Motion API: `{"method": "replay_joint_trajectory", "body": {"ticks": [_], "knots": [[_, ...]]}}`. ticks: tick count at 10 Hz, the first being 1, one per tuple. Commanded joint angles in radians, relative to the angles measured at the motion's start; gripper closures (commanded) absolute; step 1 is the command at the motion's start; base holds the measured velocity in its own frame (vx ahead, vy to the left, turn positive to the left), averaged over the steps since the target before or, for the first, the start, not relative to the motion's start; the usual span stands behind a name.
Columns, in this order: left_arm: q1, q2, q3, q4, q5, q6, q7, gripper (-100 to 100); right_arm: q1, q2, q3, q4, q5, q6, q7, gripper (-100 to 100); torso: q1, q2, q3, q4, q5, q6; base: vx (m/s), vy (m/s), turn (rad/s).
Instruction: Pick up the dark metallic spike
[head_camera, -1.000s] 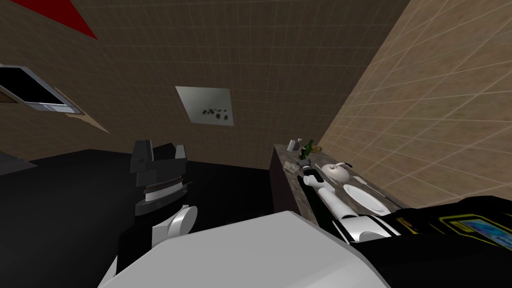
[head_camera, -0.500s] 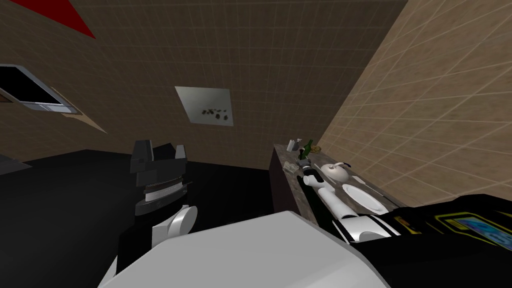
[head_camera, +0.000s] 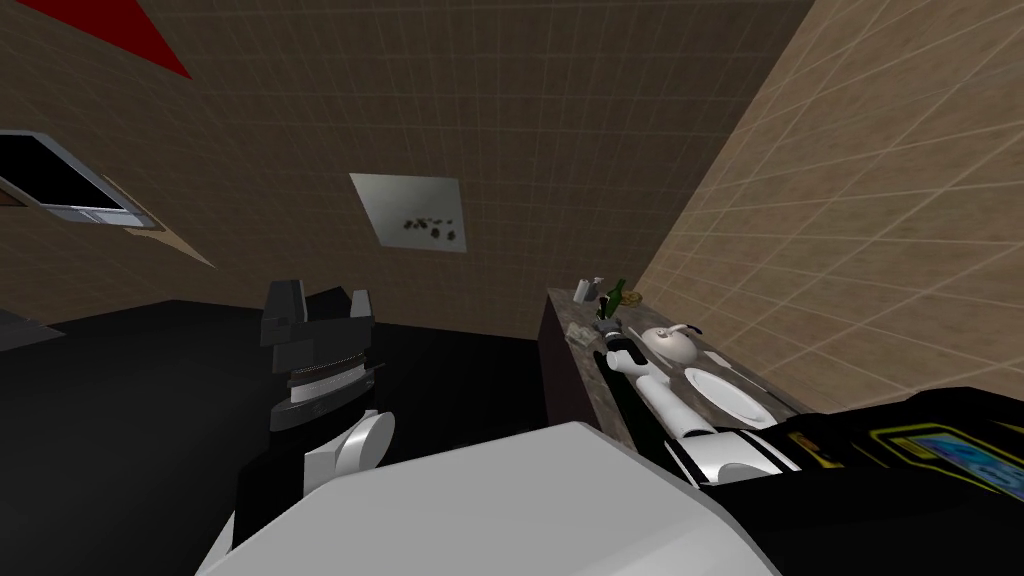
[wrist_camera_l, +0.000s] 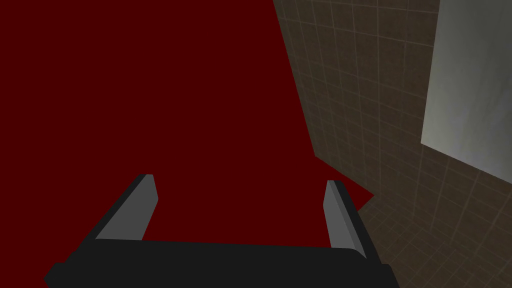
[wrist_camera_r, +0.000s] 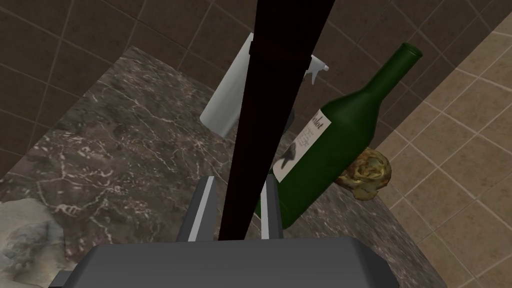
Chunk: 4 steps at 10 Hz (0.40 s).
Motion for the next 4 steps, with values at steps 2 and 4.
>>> {"method": "replay_joint_trajectory", "body": {"ticks": [2,4], "knots": [[0.0,0.0,0.0,0.0,0.0,0.0,0.0,0,-0.003,-0.028,-0.009,-0.012,-0.01,0.007,-0.013,100,0.0,0.0,0.0,0.0,0.0,0.0,0.015,-0.008,-0.01],[0.0,0.0,0.0,0.0,0.0,0.0,0.0,0,0.01,-0.008,-0.016,-0.026,-0.007,0.01,0.003,0,0.0,-0.001,-0.001,0.0,0.0,0.0,0.01,-0.005,-0.009]]}}
